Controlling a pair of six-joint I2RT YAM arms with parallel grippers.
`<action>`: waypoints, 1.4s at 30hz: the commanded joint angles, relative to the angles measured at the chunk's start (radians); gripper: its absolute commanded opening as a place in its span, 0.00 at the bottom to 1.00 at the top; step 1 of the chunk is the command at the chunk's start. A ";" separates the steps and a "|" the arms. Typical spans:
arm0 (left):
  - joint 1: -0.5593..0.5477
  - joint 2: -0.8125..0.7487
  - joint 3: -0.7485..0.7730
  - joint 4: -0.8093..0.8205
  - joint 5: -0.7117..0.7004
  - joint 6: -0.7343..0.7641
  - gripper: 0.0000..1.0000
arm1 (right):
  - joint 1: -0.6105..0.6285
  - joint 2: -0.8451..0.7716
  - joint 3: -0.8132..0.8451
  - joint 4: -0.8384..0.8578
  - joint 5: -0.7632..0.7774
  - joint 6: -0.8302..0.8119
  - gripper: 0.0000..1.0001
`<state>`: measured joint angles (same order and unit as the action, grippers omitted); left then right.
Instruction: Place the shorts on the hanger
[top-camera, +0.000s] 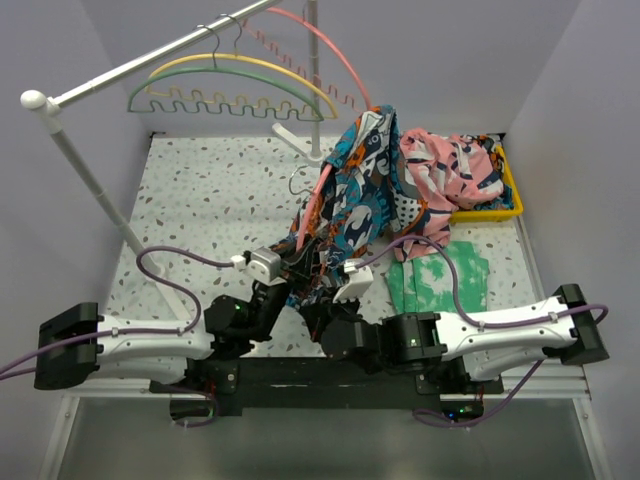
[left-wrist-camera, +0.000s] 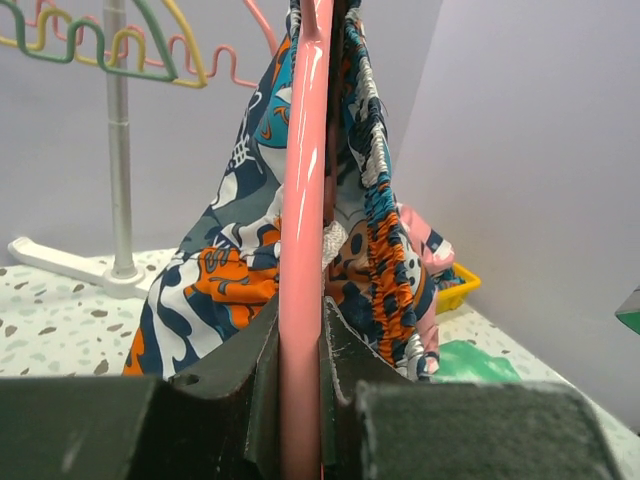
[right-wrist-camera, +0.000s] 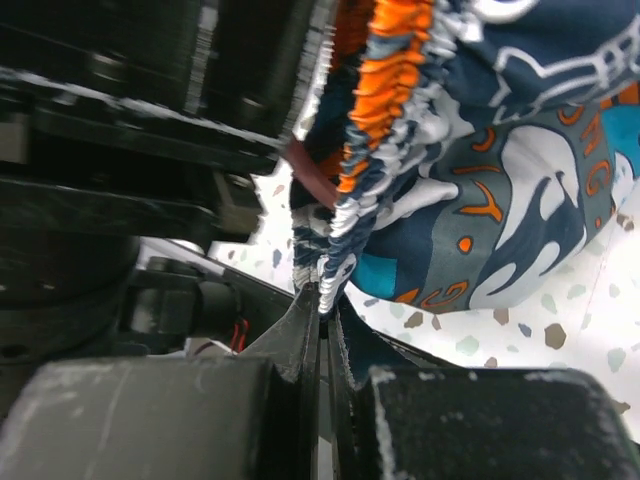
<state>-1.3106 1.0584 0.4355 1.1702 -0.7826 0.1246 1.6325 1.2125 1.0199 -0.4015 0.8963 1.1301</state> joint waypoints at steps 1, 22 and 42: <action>-0.004 -0.023 0.130 0.012 0.040 -0.005 0.00 | 0.015 -0.045 0.111 -0.011 0.029 -0.139 0.00; -0.006 -0.107 0.897 -1.857 0.183 -0.523 0.00 | -0.078 -0.123 0.251 -0.013 -0.164 -0.493 0.09; 0.011 -0.164 0.753 -2.022 0.166 -0.629 0.00 | -0.468 -0.191 0.055 -0.050 -0.481 -0.578 0.59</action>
<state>-1.3087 0.9161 1.1683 -0.9001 -0.5915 -0.4911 1.3010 0.9951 1.0912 -0.4606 0.5549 0.5922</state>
